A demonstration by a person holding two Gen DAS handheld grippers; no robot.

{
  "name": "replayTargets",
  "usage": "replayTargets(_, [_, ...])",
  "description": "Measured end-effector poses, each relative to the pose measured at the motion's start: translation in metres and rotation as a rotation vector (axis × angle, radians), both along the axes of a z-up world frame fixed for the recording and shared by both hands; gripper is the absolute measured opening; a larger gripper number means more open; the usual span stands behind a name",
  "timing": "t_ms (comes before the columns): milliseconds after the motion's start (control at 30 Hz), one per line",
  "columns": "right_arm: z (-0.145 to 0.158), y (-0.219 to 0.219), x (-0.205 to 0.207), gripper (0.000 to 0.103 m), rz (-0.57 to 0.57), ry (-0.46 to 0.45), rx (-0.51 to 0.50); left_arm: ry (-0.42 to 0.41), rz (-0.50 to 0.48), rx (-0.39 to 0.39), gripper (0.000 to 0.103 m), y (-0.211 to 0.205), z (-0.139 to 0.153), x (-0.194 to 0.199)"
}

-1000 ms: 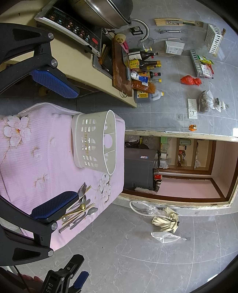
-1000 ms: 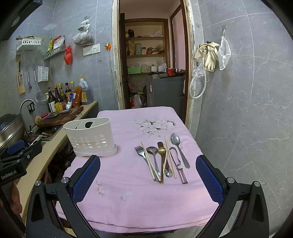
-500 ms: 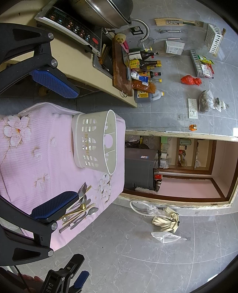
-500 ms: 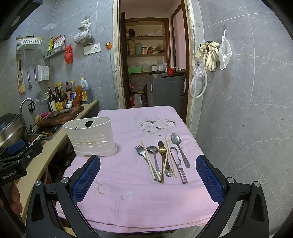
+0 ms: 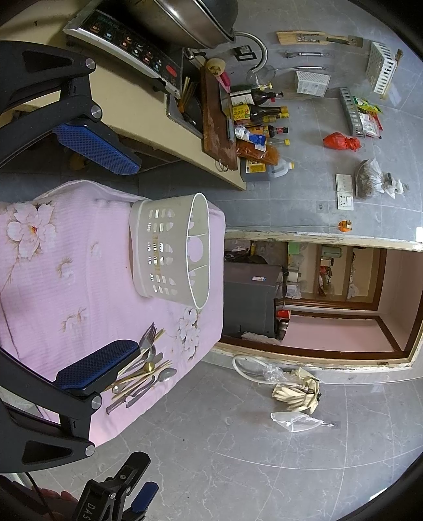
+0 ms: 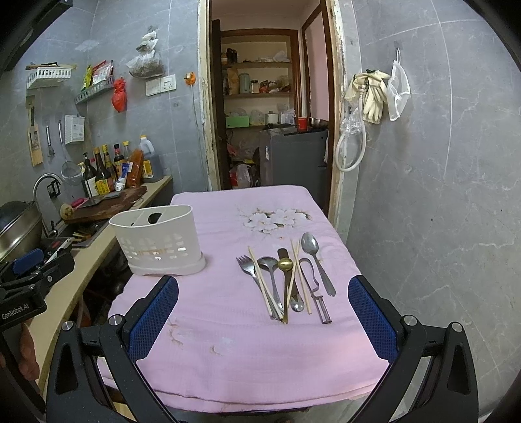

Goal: Organize utensils
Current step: 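Lower the left tool onto the silver fork while the right tool reaches for the silver spoon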

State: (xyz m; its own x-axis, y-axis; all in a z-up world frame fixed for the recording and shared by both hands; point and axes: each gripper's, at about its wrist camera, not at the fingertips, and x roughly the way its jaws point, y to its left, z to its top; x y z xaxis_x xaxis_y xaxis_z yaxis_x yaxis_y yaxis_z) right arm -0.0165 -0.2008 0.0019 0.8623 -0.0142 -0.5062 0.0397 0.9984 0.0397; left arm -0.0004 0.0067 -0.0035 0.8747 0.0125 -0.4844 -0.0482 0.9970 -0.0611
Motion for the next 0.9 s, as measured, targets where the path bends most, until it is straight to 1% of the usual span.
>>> replayTargets(100, [-0.002,-0.005,0.002,0.102,-0.012,0.013,-0.001,0.005,-0.004,-0.001,0.102,-0.002,-0.001,-0.001])
replayTargets(267, [0.003,-0.015,0.008,0.102,-0.031,0.021,0.000,0.012,-0.017,-0.004,0.102,-0.014,-0.006,0.010])
replayTargets(400, [0.008,-0.036,0.021,0.102,-0.069,0.039,0.041,0.013,-0.039,-0.003,0.102,-0.027,-0.006,0.025])
replayTargets(567, [0.014,-0.072,0.042,0.102,-0.098,-0.011,0.075,0.018,-0.075,-0.016,0.102,-0.051,-0.005,0.055])
replayTargets(700, [0.010,-0.106,0.076,0.102,-0.062,-0.051,0.076,0.050,-0.100,-0.040,0.102,-0.076,-0.012,0.088])
replayTargets(733, [0.008,-0.112,0.084,0.102,-0.046,-0.050,0.081,0.071,-0.108,-0.050,0.102,-0.086,-0.015,0.101])
replayTargets(833, [-0.004,-0.133,0.120,0.102,0.006,-0.021,0.075,0.111,-0.117,-0.072,0.102,-0.107,-0.026,0.128])
replayTargets(900, [-0.016,-0.147,0.147,0.102,0.064,0.007,0.081,0.148,-0.116,-0.084,0.102,-0.124,-0.037,0.150])
